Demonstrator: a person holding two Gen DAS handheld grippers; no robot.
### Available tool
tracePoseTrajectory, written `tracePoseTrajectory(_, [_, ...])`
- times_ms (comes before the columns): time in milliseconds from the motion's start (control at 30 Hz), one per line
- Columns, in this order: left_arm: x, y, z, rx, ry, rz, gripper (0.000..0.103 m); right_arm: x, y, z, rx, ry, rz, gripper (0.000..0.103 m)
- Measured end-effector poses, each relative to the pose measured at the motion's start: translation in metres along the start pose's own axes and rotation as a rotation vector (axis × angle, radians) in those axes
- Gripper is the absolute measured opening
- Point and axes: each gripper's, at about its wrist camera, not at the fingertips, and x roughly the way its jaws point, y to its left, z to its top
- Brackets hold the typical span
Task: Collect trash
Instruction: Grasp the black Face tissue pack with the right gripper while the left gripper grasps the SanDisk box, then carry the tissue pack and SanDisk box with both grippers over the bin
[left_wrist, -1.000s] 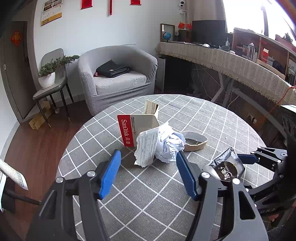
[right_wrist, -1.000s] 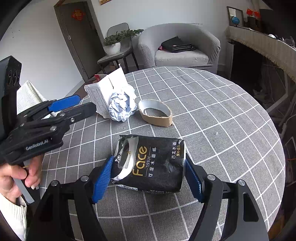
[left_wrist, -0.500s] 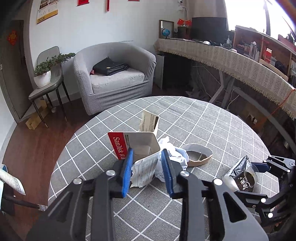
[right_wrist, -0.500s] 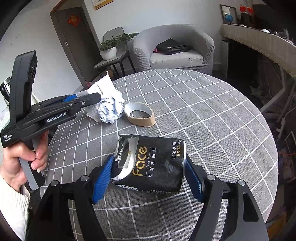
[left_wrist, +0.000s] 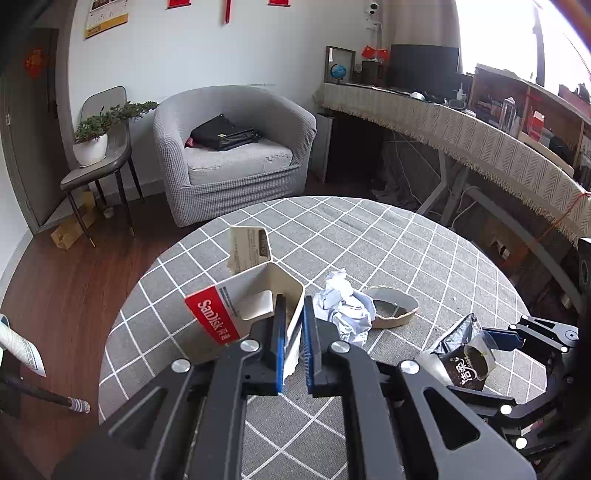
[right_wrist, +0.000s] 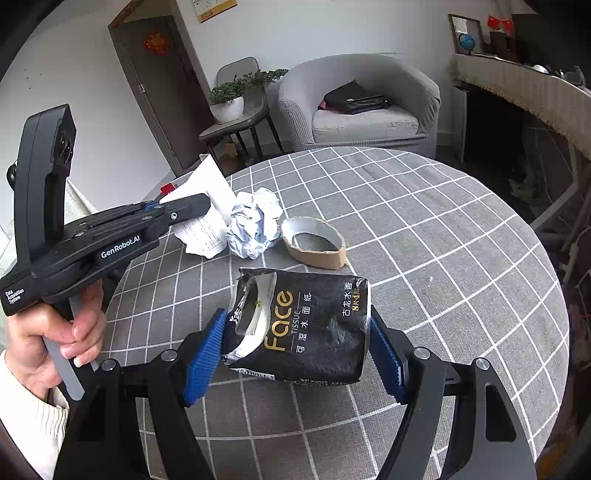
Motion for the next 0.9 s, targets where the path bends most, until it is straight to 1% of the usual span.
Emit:
tracePoseTrajectory(233, [-0.037, 0.02, -0.014, -0.069, -0.024, 0.041, 0.009, 0.006, 0.036, 0.006, -0.074, -0.012, 0.014, 0.074])
tracePoseTrajectory(300, [-0.048, 0.025, -0.022, -0.072, -0.01, 0.091, 0.009, 0.007, 0.046, 0.008, -0.1, -0.018, 0.016, 0.074])
tracePoseTrajectory(400, [-0.066, 0.035, -0.032, -0.074, -0.008, 0.136, 0.009, 0.008, 0.062, 0.01, -0.138, -0.025, 0.015, 0.074])
tracePoseTrajectory(533, [-0.086, 0.046, -0.047, -0.074, -0.012, 0.172, 0.009, 0.01, 0.081, 0.016, -0.155, -0.046, 0.028, 0.074])
tracePoseTrajectory(700, [-0.107, 0.062, -0.065, -0.086, -0.008, 0.193, 0.009, 0.021, 0.107, 0.022, -0.181, -0.048, 0.054, 0.074])
tracePoseTrajectory(900, [-0.123, 0.095, -0.093, -0.153, 0.011, 0.216, 0.009, 0.037, 0.15, 0.025, -0.244, -0.053, 0.088, 0.074])
